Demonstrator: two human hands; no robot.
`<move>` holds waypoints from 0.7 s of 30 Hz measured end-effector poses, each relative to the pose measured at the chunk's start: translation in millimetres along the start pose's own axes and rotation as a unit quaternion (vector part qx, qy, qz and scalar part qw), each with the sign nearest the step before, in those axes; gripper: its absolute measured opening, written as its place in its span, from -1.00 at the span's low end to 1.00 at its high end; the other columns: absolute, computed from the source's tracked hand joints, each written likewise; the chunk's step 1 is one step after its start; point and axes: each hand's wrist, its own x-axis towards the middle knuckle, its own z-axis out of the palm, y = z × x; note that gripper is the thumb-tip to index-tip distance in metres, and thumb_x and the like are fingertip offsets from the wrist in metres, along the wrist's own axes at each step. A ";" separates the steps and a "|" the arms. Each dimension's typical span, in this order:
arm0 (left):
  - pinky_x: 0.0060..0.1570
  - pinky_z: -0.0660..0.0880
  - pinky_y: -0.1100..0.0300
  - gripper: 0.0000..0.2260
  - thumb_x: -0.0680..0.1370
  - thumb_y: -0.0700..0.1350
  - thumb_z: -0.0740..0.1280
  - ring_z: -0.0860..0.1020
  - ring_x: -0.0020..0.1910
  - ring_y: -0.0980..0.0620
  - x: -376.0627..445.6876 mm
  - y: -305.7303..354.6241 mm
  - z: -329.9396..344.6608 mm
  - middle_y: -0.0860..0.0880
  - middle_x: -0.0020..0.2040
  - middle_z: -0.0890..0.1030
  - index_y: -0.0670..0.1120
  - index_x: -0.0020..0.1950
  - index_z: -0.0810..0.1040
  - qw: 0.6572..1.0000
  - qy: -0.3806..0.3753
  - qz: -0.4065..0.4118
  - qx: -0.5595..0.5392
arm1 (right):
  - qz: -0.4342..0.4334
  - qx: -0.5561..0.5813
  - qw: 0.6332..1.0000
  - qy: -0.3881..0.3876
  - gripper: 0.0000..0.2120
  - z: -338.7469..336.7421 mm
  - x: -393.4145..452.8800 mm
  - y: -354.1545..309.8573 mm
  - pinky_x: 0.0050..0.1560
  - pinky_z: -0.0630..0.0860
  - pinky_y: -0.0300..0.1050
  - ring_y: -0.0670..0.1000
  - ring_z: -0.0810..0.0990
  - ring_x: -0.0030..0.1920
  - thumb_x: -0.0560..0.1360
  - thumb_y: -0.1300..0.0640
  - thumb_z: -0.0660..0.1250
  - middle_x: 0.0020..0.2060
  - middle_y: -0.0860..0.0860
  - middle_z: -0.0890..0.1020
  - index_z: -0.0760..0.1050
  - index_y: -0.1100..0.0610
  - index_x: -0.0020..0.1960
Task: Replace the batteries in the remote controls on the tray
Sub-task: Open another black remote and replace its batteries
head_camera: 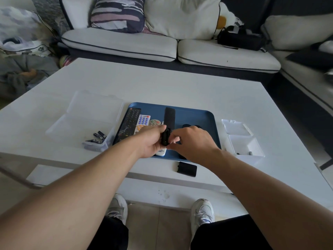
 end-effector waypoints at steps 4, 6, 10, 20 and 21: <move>-0.18 0.68 -0.04 -0.81 0.71 -0.21 0.14 0.67 -0.30 -0.08 4.9 -5.0 2.8 -0.19 -0.18 0.68 -0.20 0.14 0.54 0.996 0.024 0.052 0.061 | 0.010 -0.028 1.000 -0.006 -0.89 -2.2 2.4 -0.7 -0.15 0.45 -0.09 0.02 0.57 -0.09 0.53 -0.13 0.39 -0.14 -0.13 0.62 0.61 -0.14 0.00; 0.00 0.60 0.01 -0.73 0.67 -0.24 0.11 0.63 -0.11 -0.06 15.1 -8.5 -3.1 -0.09 -0.02 0.66 -0.08 0.06 0.60 0.942 0.076 0.179 0.274 | 0.023 -0.027 0.999 -0.014 -0.91 -2.5 3.6 2.1 -0.17 0.40 -0.11 0.02 0.56 -0.09 0.52 -0.11 0.39 -0.11 -0.12 0.63 0.61 -0.13 -0.03; 0.48 0.22 -0.08 -0.51 0.62 -0.25 0.17 0.25 0.53 -0.16 22.0 -17.6 -21.2 -0.11 0.56 0.30 0.05 0.53 0.35 0.720 0.081 0.235 0.648 | 0.041 -0.045 0.997 -0.044 -0.89 1.1 5.7 9.4 -0.18 0.37 -0.11 0.03 0.55 -0.10 0.50 -0.13 0.41 -0.09 -0.09 0.64 0.61 -0.12 -0.05; 0.50 -0.25 -0.34 -0.47 0.66 0.21 0.13 -0.33 0.60 -0.13 17.5 -29.7 -29.0 -0.01 0.66 -0.21 0.30 0.61 0.04 0.658 0.054 0.083 0.746 | 0.053 -0.063 0.991 -0.108 -0.90 17.6 9.5 16.3 -0.20 0.43 -0.12 0.02 0.60 -0.14 0.50 -0.12 0.44 -0.11 -0.05 0.66 0.60 -0.11 -0.07; 0.50 -0.25 -0.35 -0.46 0.65 0.22 0.14 -0.32 0.60 -0.12 17.3 -29.9 -28.9 -0.01 0.66 -0.20 0.30 0.61 0.05 0.660 0.055 0.086 0.744 | 0.050 -0.064 0.990 -0.115 -0.89 18.7 9.6 16.2 -0.20 0.45 -0.12 0.02 0.59 -0.14 0.50 -0.12 0.44 -0.11 -0.05 0.66 0.61 -0.11 -0.06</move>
